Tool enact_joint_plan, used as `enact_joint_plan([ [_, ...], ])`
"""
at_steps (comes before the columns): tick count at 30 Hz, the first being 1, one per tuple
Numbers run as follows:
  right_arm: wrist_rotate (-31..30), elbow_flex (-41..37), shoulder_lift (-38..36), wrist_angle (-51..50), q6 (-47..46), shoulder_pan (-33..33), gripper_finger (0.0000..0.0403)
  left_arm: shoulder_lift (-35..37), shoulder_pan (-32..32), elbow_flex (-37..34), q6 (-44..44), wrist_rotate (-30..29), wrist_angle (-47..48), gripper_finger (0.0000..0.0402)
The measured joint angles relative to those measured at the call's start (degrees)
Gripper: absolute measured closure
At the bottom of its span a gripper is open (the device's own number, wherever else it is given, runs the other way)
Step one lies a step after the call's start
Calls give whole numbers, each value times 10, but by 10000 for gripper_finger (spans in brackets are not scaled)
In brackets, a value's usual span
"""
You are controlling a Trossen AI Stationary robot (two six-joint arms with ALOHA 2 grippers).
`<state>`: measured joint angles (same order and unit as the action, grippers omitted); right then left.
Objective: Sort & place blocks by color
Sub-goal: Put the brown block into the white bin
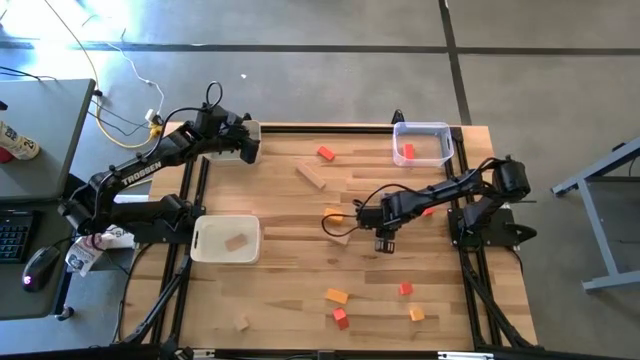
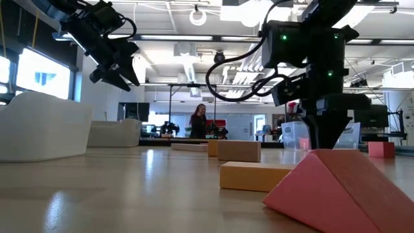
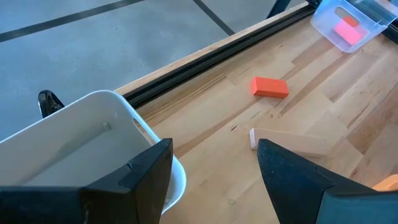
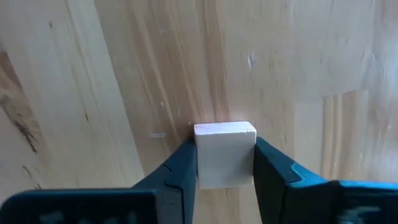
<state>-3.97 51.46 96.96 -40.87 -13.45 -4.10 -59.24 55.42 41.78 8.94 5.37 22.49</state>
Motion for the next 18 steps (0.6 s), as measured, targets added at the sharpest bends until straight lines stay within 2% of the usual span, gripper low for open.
enact_joint_plan([
  [4, -2, 17, 3, -10, -21, 0, 310, 0, 0, 0, -1, 15, 1, 179],
  [10, -14, 74, 2, -23, -10, -2, 310, 0, -5, 0, -1, 95, 1, 179],
  [14, -34, 114, 2, -22, 7, -2, 310, 0, -22, 0, -1, 127, 0, 179],
  [18, -68, 149, 2, -19, 19, -2, 310, 0, -48, 0, 7, 131, 0, 179],
])
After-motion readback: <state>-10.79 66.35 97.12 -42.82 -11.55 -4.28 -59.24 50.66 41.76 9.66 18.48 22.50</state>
